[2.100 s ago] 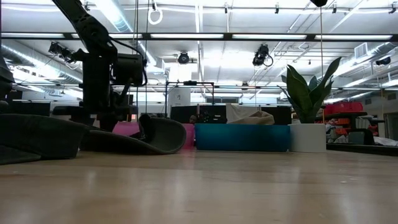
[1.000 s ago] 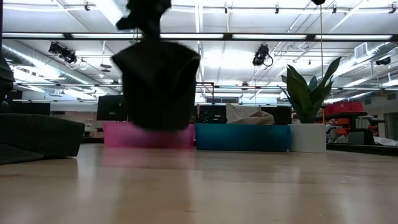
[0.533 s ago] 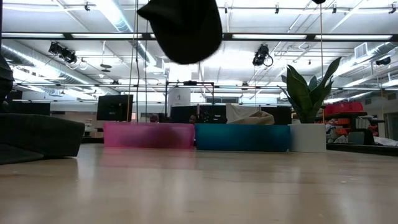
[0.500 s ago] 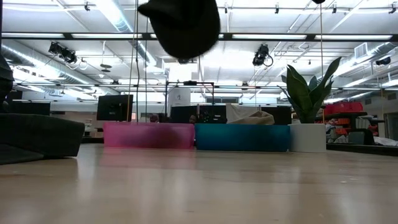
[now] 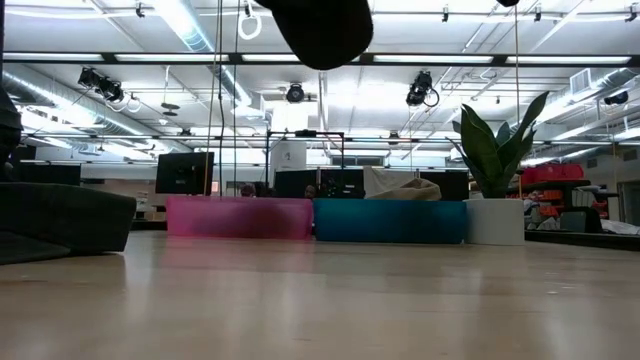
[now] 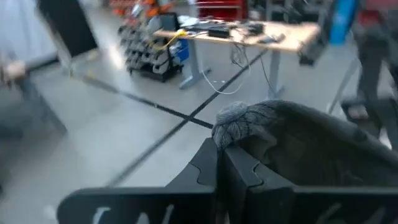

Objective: Pick & Place hat
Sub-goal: Put the top black cap into the red bin

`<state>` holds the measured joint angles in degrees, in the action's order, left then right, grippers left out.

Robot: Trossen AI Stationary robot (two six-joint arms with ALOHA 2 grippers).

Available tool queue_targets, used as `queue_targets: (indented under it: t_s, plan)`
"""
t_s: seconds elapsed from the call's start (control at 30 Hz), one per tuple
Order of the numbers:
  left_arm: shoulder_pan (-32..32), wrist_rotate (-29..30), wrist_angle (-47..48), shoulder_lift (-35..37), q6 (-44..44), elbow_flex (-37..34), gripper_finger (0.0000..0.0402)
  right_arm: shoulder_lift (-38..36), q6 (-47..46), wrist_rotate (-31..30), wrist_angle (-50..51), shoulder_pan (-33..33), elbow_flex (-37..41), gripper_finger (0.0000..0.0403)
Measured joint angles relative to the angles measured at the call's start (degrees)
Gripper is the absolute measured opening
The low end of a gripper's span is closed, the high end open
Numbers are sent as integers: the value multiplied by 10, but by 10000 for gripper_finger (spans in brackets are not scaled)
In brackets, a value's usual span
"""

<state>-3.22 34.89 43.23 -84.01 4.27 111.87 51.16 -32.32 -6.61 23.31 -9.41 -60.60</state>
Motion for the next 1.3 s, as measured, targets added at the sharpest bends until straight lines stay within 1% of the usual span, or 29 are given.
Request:
queue_targets:
  t_s: [0.1,0.2,0.33,0.4,0.47,0.6,0.7,0.77,0.83,0.9,1.1,1.3]
  plan:
    - [-27,-1,2,0,109,0,5,0,0,0,0,0,0,219]
    - [-55,-1,4,0,184,0,5,0,0,0,0,0,0,219]
    - [-101,-6,3,0,355,0,5,0,0,8,0,0,0,219]
    - [-120,-18,3,0,406,0,5,0,2,12,0,0,0,219]
    - [-137,-35,10,0,430,0,5,0,5,12,0,0,0,219]
    - [-176,-88,67,0,489,-10,5,0,15,12,0,0,0,219]
    - [-212,-150,111,0,526,-30,5,0,22,17,0,0,0,219]
    - [-228,-191,109,0,540,-49,5,0,28,19,0,0,0,219]
    - [-245,-220,91,0,550,-63,5,0,29,29,-1,0,0,219]
    - [-262,-229,49,0,559,-80,5,0,32,33,-1,0,0,219]
    - [-311,-224,-43,0,651,-142,5,0,46,47,-1,0,0,219]
    - [-310,-224,-38,4,705,-187,5,0,51,57,2,0,0,219]
